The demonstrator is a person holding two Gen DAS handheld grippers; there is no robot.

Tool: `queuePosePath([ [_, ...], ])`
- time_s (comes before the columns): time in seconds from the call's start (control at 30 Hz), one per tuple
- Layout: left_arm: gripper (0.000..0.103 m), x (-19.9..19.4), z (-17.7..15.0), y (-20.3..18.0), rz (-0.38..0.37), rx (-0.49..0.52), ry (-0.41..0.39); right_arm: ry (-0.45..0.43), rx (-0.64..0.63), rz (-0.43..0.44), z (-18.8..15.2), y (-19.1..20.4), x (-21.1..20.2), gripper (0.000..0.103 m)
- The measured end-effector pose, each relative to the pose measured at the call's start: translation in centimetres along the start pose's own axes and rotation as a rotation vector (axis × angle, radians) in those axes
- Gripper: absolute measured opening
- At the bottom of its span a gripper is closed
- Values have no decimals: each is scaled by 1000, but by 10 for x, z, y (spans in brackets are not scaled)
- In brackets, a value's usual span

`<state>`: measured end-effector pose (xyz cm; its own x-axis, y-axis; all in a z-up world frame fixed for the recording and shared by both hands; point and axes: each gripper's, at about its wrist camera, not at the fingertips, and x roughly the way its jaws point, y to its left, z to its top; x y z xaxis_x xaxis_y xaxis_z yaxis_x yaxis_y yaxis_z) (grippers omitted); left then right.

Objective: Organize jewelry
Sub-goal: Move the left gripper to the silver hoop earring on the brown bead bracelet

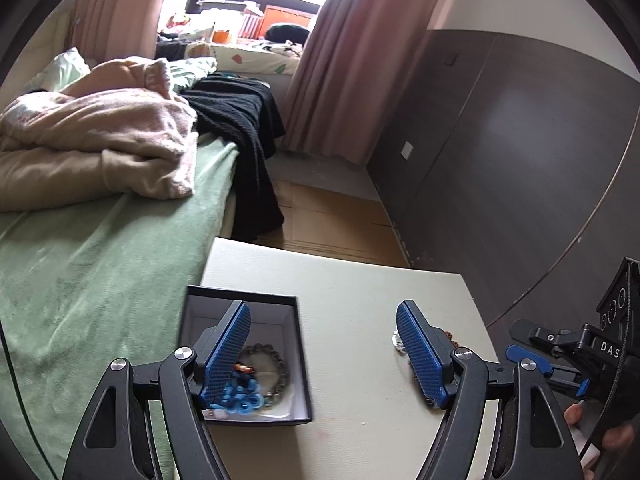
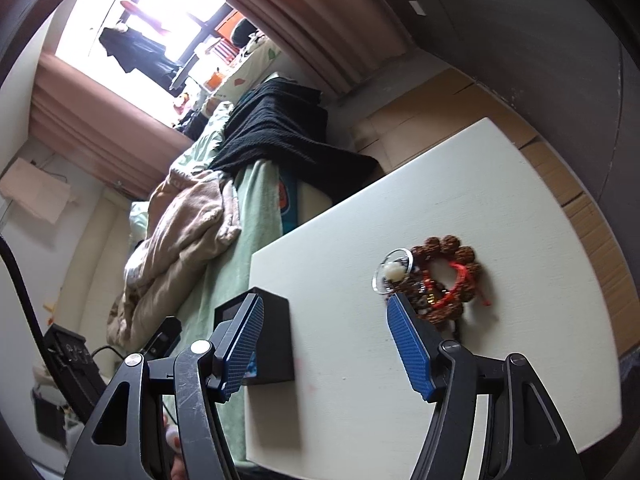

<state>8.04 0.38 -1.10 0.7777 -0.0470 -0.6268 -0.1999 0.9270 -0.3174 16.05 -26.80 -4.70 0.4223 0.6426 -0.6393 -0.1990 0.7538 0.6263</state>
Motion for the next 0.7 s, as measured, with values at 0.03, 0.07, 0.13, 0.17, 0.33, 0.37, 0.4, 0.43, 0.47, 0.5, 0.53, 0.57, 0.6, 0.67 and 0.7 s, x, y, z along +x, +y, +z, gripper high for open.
queuePosePath([
  [0.03, 76, 2, 1, -5, -6, 7, 9, -3, 7, -5, 1, -4, -2, 65],
  [0.07, 76, 6, 1, -12, -11, 20, 22, -3, 16, -11, 2, -7, -3, 65],
  [0.13, 76, 15, 1, -23, -11, 36, 59, -5, 40, -24, 6, -15, -6, 65],
  [0.17, 76, 21, 1, -29, -16, 36, 84, -7, 56, -27, 7, -20, -7, 65],
  [0.33, 76, 46, 2, -57, -21, 40, 171, -18, 110, -58, 16, -40, -16, 65],
  [0.37, 76, 52, 2, -64, -16, 47, 191, -18, 121, -64, 18, -44, -18, 65],
  [0.4, 76, 57, 2, -69, -16, 54, 208, -16, 130, -69, 19, -47, -19, 65],
  [0.43, 76, 63, 1, -75, -17, 61, 223, -10, 141, -76, 21, -53, -20, 65],
  [0.47, 76, 69, 1, -81, -14, 70, 239, -5, 153, -86, 22, -57, -20, 65],
  [0.5, 76, 72, -1, -86, -9, 75, 250, -1, 169, -94, 23, -62, -21, 65],
  [0.53, 76, 77, -2, -91, -3, 82, 264, 4, 188, -98, 24, -68, -21, 65],
  [0.57, 76, 84, -3, -96, 5, 91, 282, 10, 207, -101, 25, -73, -21, 65],
  [0.6, 76, 90, -4, -100, 14, 99, 300, 15, 228, -102, 26, -79, -21, 65],
  [0.67, 76, 102, -6, -106, 32, 116, 335, 19, 258, -115, 28, -89, -22, 65],
  [0.7, 76, 108, -8, -109, 37, 125, 349, 20, 271, -121, 30, -94, -22, 65],
])
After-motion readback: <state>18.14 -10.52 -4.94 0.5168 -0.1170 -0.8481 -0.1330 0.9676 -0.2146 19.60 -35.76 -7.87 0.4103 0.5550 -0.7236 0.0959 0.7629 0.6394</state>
